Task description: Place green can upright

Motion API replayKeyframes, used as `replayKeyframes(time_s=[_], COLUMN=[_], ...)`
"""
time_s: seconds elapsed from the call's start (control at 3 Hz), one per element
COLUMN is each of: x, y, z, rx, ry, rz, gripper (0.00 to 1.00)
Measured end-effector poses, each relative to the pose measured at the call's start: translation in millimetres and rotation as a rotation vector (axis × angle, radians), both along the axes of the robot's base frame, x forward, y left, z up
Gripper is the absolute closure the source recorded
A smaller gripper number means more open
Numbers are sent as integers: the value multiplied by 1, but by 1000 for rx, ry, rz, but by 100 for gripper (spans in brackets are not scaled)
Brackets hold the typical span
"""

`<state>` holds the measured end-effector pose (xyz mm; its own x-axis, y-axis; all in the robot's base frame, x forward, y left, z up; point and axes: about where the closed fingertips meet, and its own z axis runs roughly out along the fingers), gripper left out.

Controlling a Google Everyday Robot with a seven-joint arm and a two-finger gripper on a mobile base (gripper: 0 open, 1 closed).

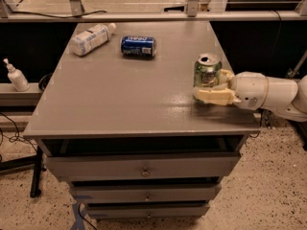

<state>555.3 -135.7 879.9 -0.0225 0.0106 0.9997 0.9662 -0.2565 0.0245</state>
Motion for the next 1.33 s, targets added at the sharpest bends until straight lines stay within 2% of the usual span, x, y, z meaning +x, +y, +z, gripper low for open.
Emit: replayKeyframes(time_s=[0.33,1.33], x=[-5,-14], y=[4,8], z=[-3,-10], rx=[-8,-11], ry=[-12,-3], rz=[23,68], gripper=[83,12])
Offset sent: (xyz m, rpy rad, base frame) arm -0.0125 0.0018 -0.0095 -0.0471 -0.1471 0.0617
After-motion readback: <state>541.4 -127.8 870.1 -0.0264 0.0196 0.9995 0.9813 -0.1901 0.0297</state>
